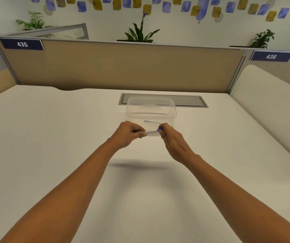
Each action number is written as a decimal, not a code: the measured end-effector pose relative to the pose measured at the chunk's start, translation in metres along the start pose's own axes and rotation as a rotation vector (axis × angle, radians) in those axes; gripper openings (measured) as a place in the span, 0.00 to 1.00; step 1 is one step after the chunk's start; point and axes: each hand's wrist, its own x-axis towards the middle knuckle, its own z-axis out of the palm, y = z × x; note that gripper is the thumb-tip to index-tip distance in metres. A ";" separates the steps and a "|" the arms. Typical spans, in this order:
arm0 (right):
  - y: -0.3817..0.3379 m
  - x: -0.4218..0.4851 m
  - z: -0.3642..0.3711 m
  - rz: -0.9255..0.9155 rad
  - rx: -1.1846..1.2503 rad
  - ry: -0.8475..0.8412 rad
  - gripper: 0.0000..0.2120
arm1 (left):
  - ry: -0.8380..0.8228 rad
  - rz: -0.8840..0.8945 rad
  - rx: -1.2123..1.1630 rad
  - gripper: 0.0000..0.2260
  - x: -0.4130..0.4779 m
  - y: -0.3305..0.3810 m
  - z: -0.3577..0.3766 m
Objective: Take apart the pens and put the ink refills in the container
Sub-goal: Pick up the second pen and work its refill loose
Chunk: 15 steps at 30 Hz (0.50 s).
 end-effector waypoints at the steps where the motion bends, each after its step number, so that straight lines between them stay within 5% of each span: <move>1: 0.001 0.000 0.000 -0.017 -0.020 0.005 0.11 | -0.009 -0.005 0.004 0.06 0.000 0.001 -0.001; 15: 0.000 0.006 -0.001 0.126 0.307 -0.157 0.15 | 0.163 0.129 0.070 0.06 -0.004 -0.002 0.004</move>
